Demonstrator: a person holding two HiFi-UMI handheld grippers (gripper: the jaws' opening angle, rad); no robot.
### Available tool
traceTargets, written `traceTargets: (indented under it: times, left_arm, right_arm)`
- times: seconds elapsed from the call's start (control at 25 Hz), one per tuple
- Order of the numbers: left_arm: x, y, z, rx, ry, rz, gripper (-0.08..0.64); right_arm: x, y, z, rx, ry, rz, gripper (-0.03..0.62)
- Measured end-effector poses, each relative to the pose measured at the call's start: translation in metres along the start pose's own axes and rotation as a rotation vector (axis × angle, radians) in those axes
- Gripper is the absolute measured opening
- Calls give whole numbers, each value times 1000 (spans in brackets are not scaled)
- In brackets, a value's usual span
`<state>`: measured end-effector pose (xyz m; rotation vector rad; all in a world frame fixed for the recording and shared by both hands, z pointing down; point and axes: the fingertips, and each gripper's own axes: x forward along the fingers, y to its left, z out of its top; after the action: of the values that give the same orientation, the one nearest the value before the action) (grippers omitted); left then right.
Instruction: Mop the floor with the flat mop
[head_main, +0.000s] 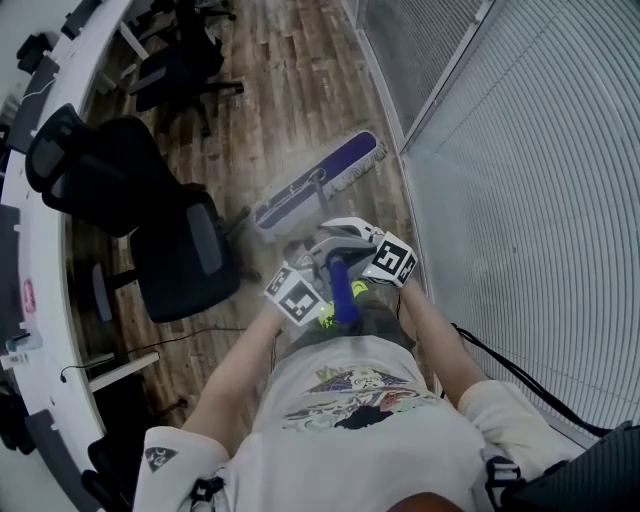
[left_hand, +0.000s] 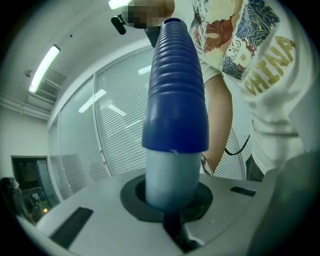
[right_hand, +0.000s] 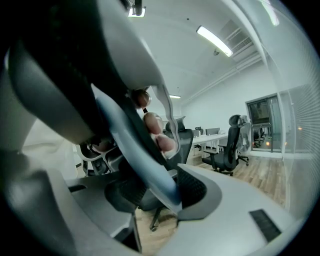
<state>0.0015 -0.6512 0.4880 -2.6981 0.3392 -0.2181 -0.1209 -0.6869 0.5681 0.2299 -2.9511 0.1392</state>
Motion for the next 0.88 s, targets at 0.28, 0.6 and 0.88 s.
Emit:
traceTargets:
  times: [0.28, 0.6, 0.88]
  left_arm:
    - [0, 79, -27, -22, -1, 49, -6]
    - [21, 189, -66, -49, 24, 99, -6]
    - [76, 264, -100, -22, 65, 72, -6]
  right_arm:
    - [27, -70, 18, 3, -41, 16, 161]
    - [52, -175, 42, 17, -52, 66, 161]
    - [40, -273, 46, 12, -11, 85, 164]
